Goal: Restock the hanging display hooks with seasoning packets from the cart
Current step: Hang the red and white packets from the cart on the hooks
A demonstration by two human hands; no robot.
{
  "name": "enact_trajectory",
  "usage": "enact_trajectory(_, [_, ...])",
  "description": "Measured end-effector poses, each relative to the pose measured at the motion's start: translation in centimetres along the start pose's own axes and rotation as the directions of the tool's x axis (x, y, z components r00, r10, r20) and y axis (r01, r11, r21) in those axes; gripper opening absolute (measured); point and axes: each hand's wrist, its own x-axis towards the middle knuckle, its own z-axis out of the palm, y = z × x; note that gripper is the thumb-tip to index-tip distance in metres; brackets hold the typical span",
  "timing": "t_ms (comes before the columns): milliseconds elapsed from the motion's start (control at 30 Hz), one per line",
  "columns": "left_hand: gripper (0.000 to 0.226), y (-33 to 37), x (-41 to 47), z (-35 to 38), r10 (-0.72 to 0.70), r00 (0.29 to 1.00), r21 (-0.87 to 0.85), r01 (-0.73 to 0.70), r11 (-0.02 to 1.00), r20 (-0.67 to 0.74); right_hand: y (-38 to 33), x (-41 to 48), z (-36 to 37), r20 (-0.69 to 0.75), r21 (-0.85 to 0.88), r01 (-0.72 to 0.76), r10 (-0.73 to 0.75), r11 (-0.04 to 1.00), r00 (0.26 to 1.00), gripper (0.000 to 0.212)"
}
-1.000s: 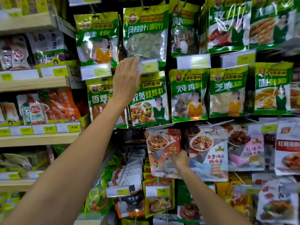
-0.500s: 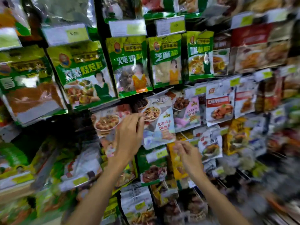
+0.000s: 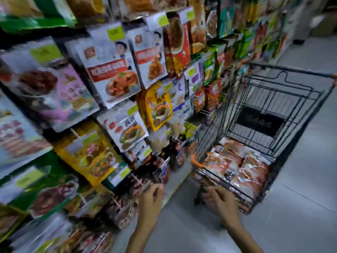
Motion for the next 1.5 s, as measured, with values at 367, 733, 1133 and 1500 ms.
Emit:
enact_trajectory(367, [0.016, 3.4, 9.2, 17.4, -0.029, 0.949, 0.071, 0.007, 0.997, 0.315, 5.4, 9.6, -10.9, -0.262, -0.07, -0.253, 0.227, 0.965, 0.938, 0.017])
enact_trajectory(733, [0.023, 0.9, 23.4, 31.9, -0.082, 0.788, 0.34, -0.167, 0.926, 0.61, 12.7, 23.5, -12.1, -0.453, -0.03, -0.496, 0.43, 0.868, 0.781, 0.019])
enact_trajectory(1133, [0.048, -7.9, 30.4, 41.0, -0.431, 0.786, 0.748, -0.06, 0.661, 0.444, 27.4, 31.5, -12.0, -0.457, 0.045, -0.769, 0.697, 0.638, 0.552, 0.03])
enact_trajectory(1500, [0.082, -11.4, 30.7, 43.1, -0.466, 0.784, 0.728, 0.026, 0.685, 0.41, 30.4, 33.6, -10.8, -0.449, 0.118, -0.844, 0.786, 0.523, 0.425, 0.082])
